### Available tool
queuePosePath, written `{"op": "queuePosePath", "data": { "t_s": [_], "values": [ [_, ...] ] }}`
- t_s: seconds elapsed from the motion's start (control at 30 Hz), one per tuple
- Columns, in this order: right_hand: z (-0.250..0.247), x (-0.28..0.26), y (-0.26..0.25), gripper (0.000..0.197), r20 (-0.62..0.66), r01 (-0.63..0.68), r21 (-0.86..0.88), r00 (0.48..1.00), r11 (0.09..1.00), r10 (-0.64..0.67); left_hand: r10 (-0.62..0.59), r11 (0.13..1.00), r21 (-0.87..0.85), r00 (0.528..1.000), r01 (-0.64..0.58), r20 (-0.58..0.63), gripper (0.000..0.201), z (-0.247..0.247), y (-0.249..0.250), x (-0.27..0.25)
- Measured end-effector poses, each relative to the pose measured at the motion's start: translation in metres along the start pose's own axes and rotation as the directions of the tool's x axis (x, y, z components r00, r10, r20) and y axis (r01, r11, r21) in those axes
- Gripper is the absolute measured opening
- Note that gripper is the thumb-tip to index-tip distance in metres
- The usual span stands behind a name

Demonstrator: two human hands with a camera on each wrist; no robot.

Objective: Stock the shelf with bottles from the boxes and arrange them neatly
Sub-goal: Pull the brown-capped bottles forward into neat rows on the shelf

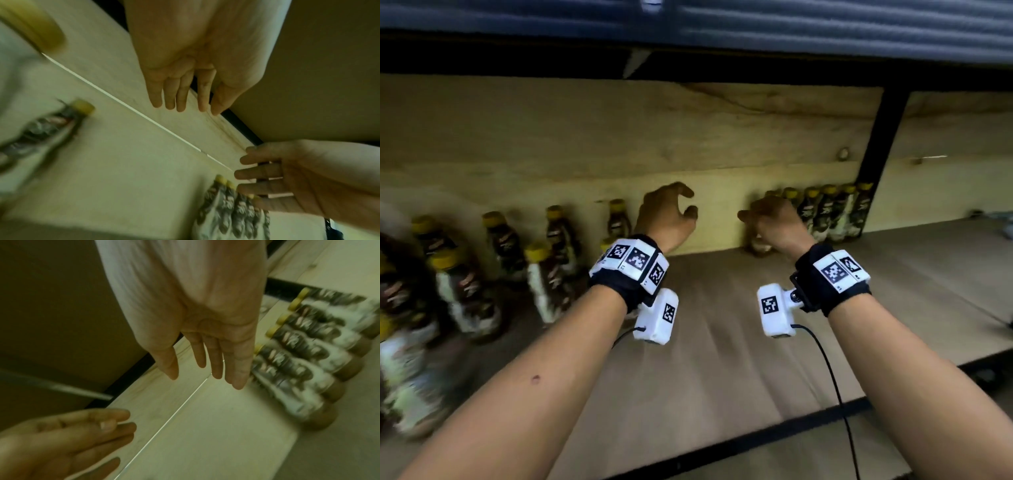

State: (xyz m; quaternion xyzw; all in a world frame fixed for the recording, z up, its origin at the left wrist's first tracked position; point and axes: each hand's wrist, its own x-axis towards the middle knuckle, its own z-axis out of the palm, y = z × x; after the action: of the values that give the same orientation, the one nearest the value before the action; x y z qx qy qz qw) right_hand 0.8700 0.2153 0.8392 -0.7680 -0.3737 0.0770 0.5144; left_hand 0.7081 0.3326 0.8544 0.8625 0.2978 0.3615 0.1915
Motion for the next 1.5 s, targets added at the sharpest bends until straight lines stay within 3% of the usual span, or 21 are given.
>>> {"op": "queuePosePath", "data": {
  "t_s": [0.17,0.23,0.3,0.4,0.57,0.67,0.73,0.93,1.13,1.3,1.37,1.5],
  "values": [
    [-0.062,0.041,0.058,0.022,-0.107,-0.05,0.002,0.993,0.999,0.05,0.0,1.0,-0.022,0.973,0.006,0.231,0.031,0.09,0.024,0.033],
    [-0.074,0.059,0.079,0.012,-0.095,-0.026,-0.031,0.995,0.999,0.023,-0.04,0.998,-0.04,0.959,0.053,0.281,0.034,0.121,0.035,0.047],
    [-0.08,0.078,0.097,0.02,-0.073,-0.004,-0.084,0.997,0.996,-0.002,-0.086,0.992,-0.061,0.945,0.111,0.317,0.039,0.149,0.047,0.06],
    [-0.082,0.102,0.105,0.036,-0.004,0.086,-0.151,0.996,0.985,-0.087,-0.136,0.973,-0.137,0.942,0.185,0.307,0.053,0.183,0.062,0.08],
    [-0.073,0.134,0.107,0.065,0.096,0.134,-0.21,0.989,0.968,-0.116,-0.224,0.945,-0.188,0.949,0.267,0.221,0.047,0.218,0.067,0.107],
    [-0.068,0.142,0.115,0.036,0.117,0.169,-0.299,0.983,0.939,-0.139,-0.246,0.936,-0.19,0.937,0.296,0.248,0.042,0.229,0.059,0.114],
    [-0.066,0.14,0.121,0.025,0.159,0.175,-0.262,0.978,0.949,-0.136,-0.242,0.934,-0.206,0.941,0.292,0.237,0.038,0.231,0.054,0.115],
    [-0.073,0.126,0.124,0.027,0.218,0.179,-0.314,0.969,0.932,-0.113,-0.206,0.954,-0.167,0.948,0.25,0.244,0.031,0.217,0.048,0.103],
    [-0.065,0.065,0.095,0.033,0.25,0.146,-0.336,0.966,0.931,-0.061,-0.112,0.953,-0.239,0.952,0.184,0.286,0.012,0.169,0.032,0.055],
    [-0.036,-0.011,0.059,0.018,0.236,0.143,-0.269,0.969,0.952,-0.079,-0.118,0.937,-0.279,0.942,0.211,0.315,0.033,0.108,0.007,0.001],
    [-0.018,-0.041,0.043,0.024,0.216,0.135,-0.257,0.973,0.957,-0.08,-0.097,0.934,-0.298,0.943,0.197,0.317,0.032,0.079,-0.006,-0.026],
    [0.019,-0.094,0.016,0.054,0.189,0.128,-0.223,0.978,0.966,-0.086,-0.078,0.93,-0.322,0.952,0.176,0.295,0.034,0.023,-0.035,-0.074]
  ]
}}
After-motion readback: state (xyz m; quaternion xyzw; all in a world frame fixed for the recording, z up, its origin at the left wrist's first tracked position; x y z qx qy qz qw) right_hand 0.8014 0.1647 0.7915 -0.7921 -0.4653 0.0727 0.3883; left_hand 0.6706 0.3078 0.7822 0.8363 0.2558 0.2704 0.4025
